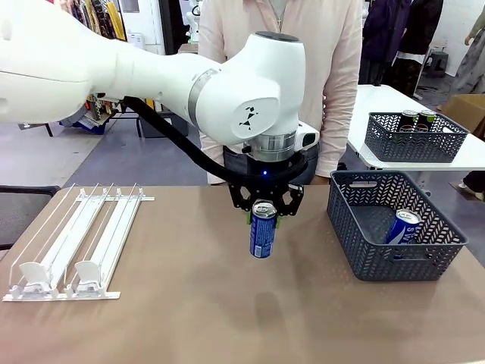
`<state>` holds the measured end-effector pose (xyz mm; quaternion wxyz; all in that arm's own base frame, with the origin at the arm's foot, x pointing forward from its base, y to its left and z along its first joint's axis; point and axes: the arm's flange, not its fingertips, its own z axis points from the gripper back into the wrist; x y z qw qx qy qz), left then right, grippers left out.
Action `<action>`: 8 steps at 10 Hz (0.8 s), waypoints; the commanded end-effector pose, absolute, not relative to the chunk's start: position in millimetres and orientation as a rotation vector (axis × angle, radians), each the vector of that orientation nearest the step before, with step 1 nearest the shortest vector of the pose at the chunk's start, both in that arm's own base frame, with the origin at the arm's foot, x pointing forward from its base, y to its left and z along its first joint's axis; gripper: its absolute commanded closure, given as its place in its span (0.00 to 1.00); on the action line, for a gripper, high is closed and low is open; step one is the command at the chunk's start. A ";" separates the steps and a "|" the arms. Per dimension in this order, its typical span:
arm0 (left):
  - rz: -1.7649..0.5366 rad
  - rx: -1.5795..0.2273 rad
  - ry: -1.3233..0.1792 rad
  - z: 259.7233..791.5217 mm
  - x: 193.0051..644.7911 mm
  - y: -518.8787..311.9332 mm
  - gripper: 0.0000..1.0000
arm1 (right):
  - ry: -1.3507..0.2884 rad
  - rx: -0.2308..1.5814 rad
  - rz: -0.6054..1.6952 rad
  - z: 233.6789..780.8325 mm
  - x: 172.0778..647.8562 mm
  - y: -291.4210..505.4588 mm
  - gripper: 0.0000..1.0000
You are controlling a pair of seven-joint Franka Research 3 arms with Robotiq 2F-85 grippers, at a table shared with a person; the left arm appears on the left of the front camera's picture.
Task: Retrieve and store the cans from the dispenser.
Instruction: Pick up one can from the Automatic Can Dispenser and place it in the middle of the table.
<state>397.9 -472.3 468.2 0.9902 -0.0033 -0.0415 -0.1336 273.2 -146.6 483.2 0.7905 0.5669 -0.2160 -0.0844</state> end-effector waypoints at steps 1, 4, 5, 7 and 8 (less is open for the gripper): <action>-0.274 -0.044 -0.078 430.8 413.5 -471.6 1.00 | -0.498 1.243 -0.163 484.4 276.7 -145.4 0.00; -0.259 -0.073 -0.048 399.5 422.8 -470.8 1.00 | -0.498 1.243 -0.163 484.4 276.7 -145.4 0.00; -0.241 -0.091 -0.055 397.9 424.8 -465.5 0.88 | -0.498 1.243 -0.163 484.4 276.7 -145.4 0.00; -0.236 -0.078 -0.054 400.4 422.6 -458.4 0.00 | -0.498 1.243 -0.163 484.4 276.7 -145.4 0.00; -0.236 -0.073 -0.047 401.8 423.2 -456.3 0.00 | -0.498 1.243 -0.163 484.4 276.7 -145.4 0.00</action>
